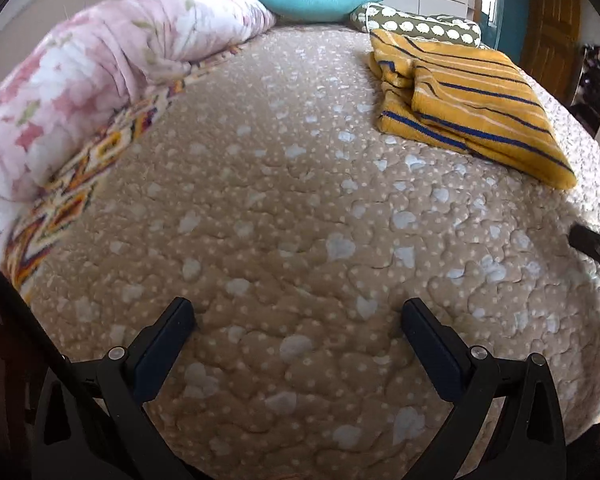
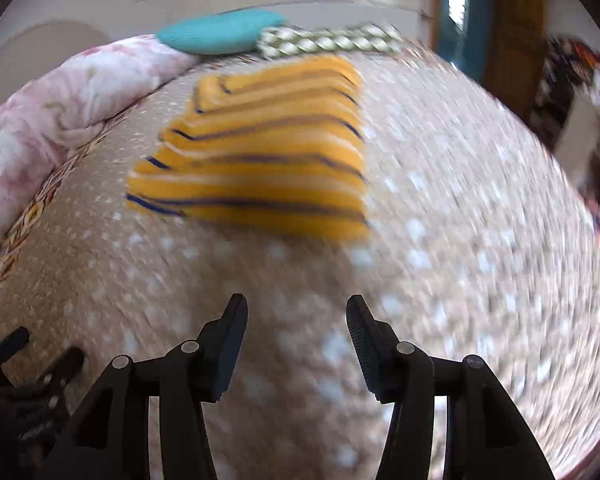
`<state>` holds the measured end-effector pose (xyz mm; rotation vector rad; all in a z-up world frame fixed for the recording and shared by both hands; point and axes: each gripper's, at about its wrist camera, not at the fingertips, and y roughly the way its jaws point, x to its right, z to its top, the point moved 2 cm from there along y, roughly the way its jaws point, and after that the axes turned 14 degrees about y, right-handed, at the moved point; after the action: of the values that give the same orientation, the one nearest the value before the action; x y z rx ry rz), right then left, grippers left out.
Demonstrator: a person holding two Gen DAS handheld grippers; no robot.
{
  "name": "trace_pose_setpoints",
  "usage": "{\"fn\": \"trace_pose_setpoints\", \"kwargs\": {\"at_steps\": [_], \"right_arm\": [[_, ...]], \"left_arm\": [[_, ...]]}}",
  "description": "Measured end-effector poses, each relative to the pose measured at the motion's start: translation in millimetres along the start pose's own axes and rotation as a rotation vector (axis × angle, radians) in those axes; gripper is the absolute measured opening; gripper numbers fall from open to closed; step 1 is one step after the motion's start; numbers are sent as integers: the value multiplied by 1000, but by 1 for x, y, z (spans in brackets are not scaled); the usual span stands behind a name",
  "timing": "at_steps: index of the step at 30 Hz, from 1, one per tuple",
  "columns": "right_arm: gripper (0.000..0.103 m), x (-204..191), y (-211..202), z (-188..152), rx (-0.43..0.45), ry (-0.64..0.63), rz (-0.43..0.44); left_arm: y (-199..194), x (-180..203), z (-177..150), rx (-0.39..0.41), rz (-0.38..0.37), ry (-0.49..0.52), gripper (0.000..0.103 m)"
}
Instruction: Fold small clothes
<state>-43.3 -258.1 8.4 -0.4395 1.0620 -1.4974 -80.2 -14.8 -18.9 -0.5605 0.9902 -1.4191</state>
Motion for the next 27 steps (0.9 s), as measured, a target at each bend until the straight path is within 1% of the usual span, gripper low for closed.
{"fn": "trace_pose_setpoints", "kwargs": {"at_steps": [2, 4, 6, 9, 12, 14, 16, 21, 27], "right_arm": [[58, 10, -3, -4, -3, 36, 16], [61, 16, -7, -8, -1, 47, 24], [63, 17, -9, -9, 1, 52, 27], [64, 13, -8, -9, 7, 42, 16], [65, 5, -6, -13, 21, 16, -15], [65, 2, -7, -15, 30, 0, -32], [66, 1, -7, -17, 35, -8, -39], [67, 3, -8, -17, 39, -4, -48], [68, 0, -11, -17, 54, -29, -75]], "left_arm": [[2, 1, -1, -5, -1, -13, 103], [4, 0, -2, -4, -4, -27, 103], [5, 1, -3, 4, 6, -20, 103], [6, 2, -4, 10, 16, -5, 103], [5, 3, -3, 8, 18, 0, 103], [3, 1, -2, 2, 1, -3, 103], [-3, -4, -1, -5, -22, -27, 103], [-25, -12, 4, 38, -67, -89, 103], [-38, -5, 8, 34, -101, -66, 103]]}}
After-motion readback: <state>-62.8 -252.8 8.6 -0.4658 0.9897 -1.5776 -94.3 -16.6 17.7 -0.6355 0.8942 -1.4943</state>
